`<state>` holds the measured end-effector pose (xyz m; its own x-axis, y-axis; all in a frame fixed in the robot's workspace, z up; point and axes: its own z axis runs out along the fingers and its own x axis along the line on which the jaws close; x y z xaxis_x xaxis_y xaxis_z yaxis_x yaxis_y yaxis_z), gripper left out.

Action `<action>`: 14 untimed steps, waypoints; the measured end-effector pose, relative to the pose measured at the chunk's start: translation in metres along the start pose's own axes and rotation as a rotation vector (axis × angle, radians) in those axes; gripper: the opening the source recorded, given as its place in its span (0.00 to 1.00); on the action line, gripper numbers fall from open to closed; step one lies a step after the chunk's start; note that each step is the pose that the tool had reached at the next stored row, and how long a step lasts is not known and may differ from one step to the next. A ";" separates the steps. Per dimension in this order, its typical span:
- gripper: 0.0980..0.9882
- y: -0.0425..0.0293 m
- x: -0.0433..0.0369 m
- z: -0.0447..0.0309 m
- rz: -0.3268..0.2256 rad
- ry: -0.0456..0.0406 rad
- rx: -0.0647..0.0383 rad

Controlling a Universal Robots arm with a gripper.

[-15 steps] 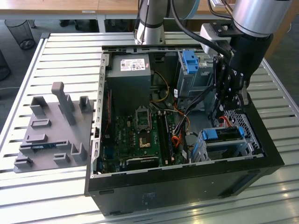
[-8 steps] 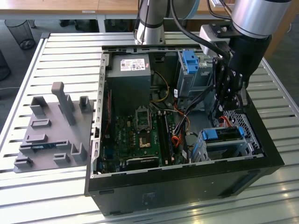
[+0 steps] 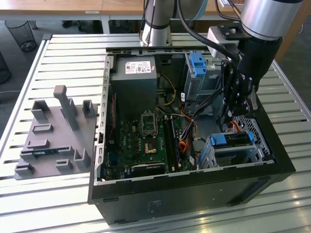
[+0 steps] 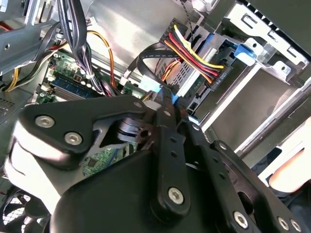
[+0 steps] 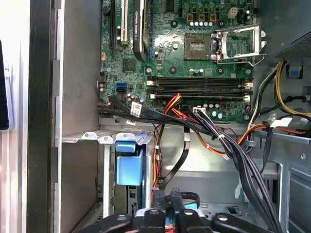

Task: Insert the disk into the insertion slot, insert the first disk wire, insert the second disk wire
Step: 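Insert the second disk wire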

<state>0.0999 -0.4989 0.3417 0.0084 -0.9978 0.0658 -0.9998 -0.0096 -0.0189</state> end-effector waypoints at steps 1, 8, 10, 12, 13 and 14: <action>0.14 0.0000 0.0000 0.0001 0.000 0.0021 0.000; 0.14 0.0001 -0.0002 0.0032 0.000 0.0169 0.000; 0.14 0.0001 -0.0003 0.0040 0.000 0.0171 0.000; 0.14 0.0001 -0.0002 0.0041 0.000 0.0172 0.000; 0.14 0.0001 -0.0002 0.0036 0.000 0.0170 0.000; 0.14 0.0000 -0.0001 0.0015 0.000 0.0168 0.000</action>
<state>0.0999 -0.4989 0.3402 0.0083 -0.9966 0.0825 -0.9998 -0.0099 -0.0188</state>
